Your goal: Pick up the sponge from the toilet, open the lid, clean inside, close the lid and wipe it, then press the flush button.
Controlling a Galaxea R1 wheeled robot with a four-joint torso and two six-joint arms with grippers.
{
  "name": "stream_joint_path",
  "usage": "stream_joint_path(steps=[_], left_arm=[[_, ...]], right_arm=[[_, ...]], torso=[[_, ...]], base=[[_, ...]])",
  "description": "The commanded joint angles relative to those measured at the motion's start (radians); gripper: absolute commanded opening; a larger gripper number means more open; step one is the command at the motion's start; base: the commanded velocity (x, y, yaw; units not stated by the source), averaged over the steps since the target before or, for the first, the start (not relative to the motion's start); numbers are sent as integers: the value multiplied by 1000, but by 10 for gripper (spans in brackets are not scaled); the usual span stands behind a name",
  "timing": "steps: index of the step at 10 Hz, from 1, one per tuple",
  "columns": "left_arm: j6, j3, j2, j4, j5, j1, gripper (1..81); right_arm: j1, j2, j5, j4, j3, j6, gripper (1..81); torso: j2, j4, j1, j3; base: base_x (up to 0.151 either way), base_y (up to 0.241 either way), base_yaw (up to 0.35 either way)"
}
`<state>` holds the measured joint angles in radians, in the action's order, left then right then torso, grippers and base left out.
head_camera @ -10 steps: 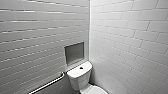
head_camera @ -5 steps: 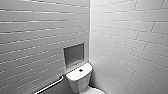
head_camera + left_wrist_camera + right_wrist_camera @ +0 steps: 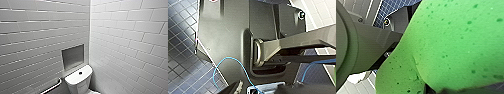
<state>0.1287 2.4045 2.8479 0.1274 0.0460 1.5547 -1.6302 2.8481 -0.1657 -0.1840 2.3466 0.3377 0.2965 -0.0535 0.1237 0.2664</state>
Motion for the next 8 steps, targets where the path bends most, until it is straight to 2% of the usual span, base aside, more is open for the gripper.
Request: stream_joint_path(steps=[1,8], left_arm=[[-1,-13,-10,-3,-57,-29,811],[-1,-13,-10,-3,-57,-29,811]], right_arm=[[25,-7,45,-17,-12,-3,10],[22,1,45,-31,-9,-5,10]], torso=[[0,0,0,0],[0,0,0,0]], base=[[112,0,0],[106,0,0]])
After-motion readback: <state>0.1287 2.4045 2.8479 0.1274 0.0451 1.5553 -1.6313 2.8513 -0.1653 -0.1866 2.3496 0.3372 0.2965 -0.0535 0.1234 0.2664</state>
